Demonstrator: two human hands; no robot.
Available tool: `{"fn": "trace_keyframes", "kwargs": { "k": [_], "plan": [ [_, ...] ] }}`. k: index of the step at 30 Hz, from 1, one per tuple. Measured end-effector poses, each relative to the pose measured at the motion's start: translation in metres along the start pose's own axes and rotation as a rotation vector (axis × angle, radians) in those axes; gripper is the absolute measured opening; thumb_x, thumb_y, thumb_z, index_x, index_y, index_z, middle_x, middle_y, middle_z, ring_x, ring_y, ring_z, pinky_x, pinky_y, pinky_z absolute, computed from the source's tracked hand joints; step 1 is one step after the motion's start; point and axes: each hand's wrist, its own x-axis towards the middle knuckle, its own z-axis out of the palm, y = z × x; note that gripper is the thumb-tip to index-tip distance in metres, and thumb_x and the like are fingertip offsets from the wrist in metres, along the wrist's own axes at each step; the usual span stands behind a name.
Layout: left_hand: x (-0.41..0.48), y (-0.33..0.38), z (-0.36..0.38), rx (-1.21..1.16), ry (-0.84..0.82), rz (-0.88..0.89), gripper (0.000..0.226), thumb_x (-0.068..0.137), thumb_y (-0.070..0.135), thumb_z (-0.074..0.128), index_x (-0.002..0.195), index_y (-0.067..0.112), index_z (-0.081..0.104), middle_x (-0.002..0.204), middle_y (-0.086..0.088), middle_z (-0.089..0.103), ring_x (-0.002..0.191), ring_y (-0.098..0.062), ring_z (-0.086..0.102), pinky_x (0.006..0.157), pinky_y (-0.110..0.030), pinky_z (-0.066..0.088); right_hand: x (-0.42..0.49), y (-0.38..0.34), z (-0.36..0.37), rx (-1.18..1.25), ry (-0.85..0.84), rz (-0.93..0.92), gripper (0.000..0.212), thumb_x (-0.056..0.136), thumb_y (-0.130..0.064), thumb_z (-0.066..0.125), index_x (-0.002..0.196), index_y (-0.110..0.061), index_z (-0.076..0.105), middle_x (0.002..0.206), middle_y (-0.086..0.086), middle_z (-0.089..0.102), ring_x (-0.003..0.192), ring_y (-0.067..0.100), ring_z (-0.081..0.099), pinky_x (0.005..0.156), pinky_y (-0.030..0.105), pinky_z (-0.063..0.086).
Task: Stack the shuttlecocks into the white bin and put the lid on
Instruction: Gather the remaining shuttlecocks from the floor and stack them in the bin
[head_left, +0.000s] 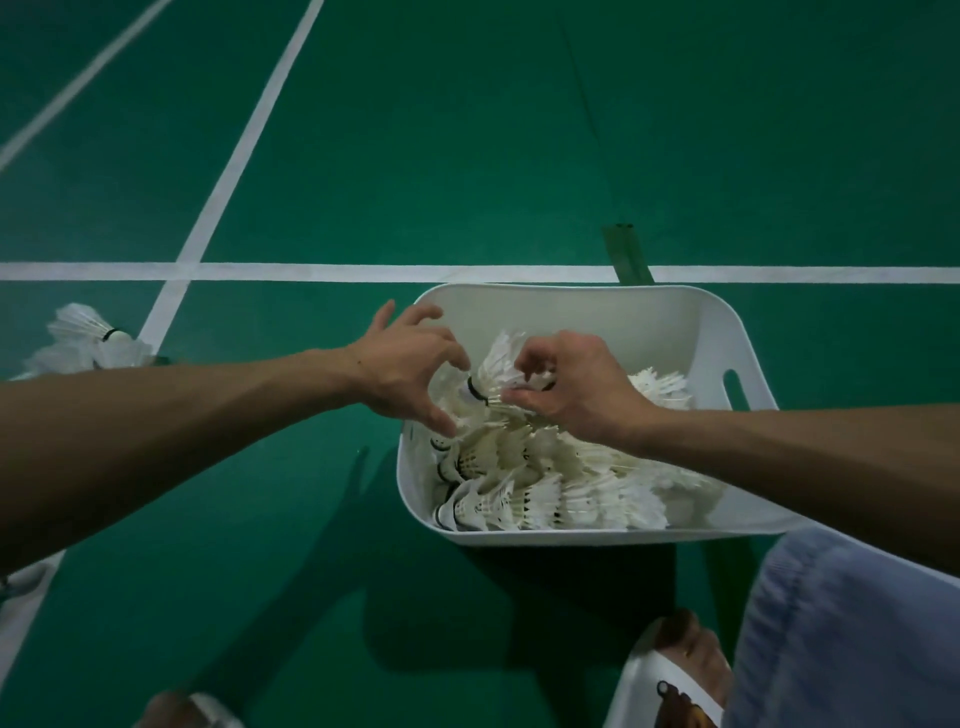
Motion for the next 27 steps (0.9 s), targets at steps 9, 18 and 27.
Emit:
{"fn": "trace_keyframes", "kwargs": {
  "k": [9, 18, 27],
  "plan": [
    [0.008, 0.013, -0.001, -0.037, -0.044, -0.123, 0.064, 0.065, 0.064, 0.072, 0.123, 0.041, 0.056, 0.126, 0.020, 0.055, 0.141, -0.021, 0.011, 0.109, -0.068, -0.001, 0.003, 0.007, 0.002, -0.199, -0.208, -0.077, 0.025, 0.082, -0.037, 0.073, 0.092, -0.015, 0.066, 0.077, -0.007, 0.061, 0.073, 0.015, 0.058, 0.064, 0.028, 0.045],
    [0.010, 0.025, -0.002, -0.029, 0.004, -0.131, 0.068, 0.068, 0.070, 0.064, 0.130, 0.045, 0.050, 0.115, 0.025, 0.061, 0.138, -0.020, 0.021, 0.108, -0.068, -0.002, 0.002, 0.016, 0.007, 0.082, -0.325, 0.051, 0.033, 0.088, -0.036, 0.066, 0.111, -0.012, 0.067, 0.089, -0.009, 0.064, 0.072, 0.000, 0.062, 0.070, 0.026, 0.052],
    [0.014, 0.021, 0.007, -0.043, 0.049, -0.103, 0.058, 0.070, 0.067, 0.067, 0.120, 0.041, 0.055, 0.107, 0.022, 0.062, 0.129, -0.017, 0.034, 0.109, -0.066, 0.003, 0.001, 0.019, 0.008, 0.041, -0.326, 0.077, 0.032, 0.073, -0.029, 0.080, 0.097, -0.011, 0.068, 0.089, -0.002, 0.070, 0.075, 0.003, 0.064, 0.075, 0.025, 0.056]
  ]
}}
